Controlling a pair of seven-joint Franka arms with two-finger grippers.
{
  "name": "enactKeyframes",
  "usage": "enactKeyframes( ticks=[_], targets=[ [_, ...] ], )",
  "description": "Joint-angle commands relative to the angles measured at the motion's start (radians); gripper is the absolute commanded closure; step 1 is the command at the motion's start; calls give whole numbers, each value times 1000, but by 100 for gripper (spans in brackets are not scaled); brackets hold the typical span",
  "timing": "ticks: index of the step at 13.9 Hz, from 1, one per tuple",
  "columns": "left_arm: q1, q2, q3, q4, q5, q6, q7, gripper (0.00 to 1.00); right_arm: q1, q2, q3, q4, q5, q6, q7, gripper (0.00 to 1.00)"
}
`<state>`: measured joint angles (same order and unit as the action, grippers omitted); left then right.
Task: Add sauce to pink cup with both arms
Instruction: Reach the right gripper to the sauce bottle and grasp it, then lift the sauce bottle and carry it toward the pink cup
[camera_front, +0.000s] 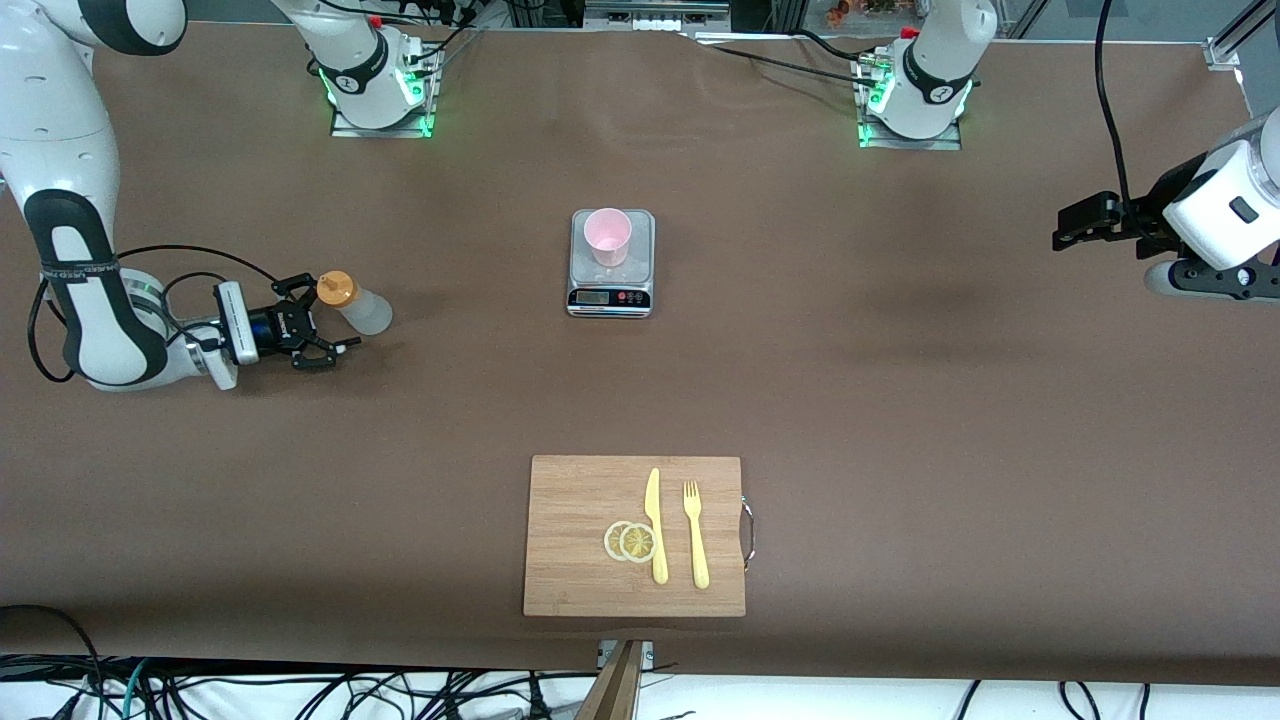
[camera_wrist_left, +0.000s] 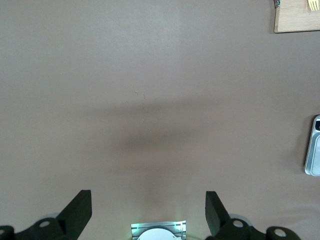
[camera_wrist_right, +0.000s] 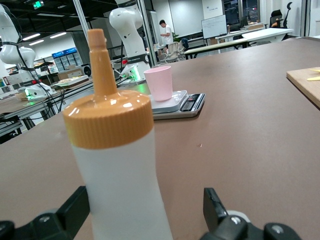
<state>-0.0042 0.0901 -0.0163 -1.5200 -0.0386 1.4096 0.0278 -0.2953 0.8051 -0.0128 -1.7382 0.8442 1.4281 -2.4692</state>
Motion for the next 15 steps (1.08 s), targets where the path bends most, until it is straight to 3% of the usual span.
enactKeyframes(
  ticks=[1, 7, 9, 10, 12, 13, 15],
  targets=[
    [3, 16, -2, 34, 14, -15, 18, 0, 13, 51, 13, 25, 32, -12, -10, 0],
    [1, 16, -2, 34, 14, -15, 18, 0, 48, 57, 14, 14, 33, -31, -7, 0],
    [3, 16, -2, 34, 13, -15, 18, 0, 50, 59, 14, 15, 33, -32, -5, 8],
    [1, 16, -2, 34, 13, -15, 18, 0, 51, 57, 14, 14, 32, -32, -4, 20],
    [3, 16, -2, 34, 13, -15, 18, 0, 53, 57, 14, 14, 19, -34, 1, 52],
    [3, 17, -2, 34, 13, -15, 18, 0, 57, 55, 14, 15, 19, -34, 1, 61],
    [1, 16, -2, 34, 11, -15, 18, 0, 67, 42, 16, 23, 13, -34, -2, 93]
  ],
)
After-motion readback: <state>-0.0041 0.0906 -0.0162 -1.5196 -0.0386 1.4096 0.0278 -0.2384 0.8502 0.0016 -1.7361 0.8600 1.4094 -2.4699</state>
